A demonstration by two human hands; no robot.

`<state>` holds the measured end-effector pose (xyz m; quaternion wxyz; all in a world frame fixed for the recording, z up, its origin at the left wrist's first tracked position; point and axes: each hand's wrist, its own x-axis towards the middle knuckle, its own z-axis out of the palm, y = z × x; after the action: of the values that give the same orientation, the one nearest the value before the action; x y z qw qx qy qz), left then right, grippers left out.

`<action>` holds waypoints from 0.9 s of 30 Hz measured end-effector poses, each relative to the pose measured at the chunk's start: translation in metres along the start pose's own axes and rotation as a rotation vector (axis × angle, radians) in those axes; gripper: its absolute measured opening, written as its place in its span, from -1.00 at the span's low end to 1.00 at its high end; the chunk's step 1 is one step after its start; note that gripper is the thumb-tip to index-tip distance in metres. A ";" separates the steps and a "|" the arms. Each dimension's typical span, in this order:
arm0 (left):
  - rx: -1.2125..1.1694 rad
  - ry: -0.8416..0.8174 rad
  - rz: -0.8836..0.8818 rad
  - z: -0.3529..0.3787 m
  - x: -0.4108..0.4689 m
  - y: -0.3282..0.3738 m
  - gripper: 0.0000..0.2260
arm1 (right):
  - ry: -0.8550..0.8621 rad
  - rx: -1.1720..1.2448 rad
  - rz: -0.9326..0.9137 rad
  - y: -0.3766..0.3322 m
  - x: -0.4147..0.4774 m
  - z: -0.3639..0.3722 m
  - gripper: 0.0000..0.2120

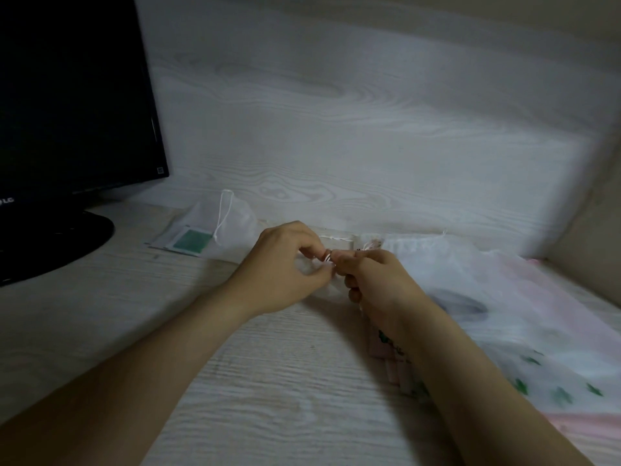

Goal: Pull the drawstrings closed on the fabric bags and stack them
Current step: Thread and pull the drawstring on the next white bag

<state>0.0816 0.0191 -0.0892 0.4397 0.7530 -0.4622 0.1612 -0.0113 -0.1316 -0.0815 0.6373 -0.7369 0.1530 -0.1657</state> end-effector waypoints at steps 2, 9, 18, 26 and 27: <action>-0.028 0.002 -0.026 -0.002 0.001 -0.001 -0.95 | -0.003 0.023 -0.025 -0.001 -0.001 0.000 -0.82; -0.161 0.026 -0.289 -0.008 0.005 0.000 -0.89 | 0.089 -0.038 -0.103 0.002 0.002 -0.001 -0.79; -0.504 0.222 -0.610 -0.022 0.014 0.006 -0.59 | 0.138 -0.152 -0.162 0.002 0.004 -0.001 -0.81; -1.016 0.290 -0.654 -0.028 0.017 0.008 -0.74 | 0.149 -0.382 -0.190 0.002 0.002 0.000 -0.85; -1.022 0.285 -0.654 -0.028 0.017 0.007 -0.76 | 0.154 -0.415 -0.192 0.002 0.001 -0.001 -0.87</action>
<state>0.0893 0.0312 -0.0585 0.8285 0.5210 -0.1631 -0.1247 -0.0106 -0.1332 -0.0835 0.4399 -0.8485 0.1612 -0.2461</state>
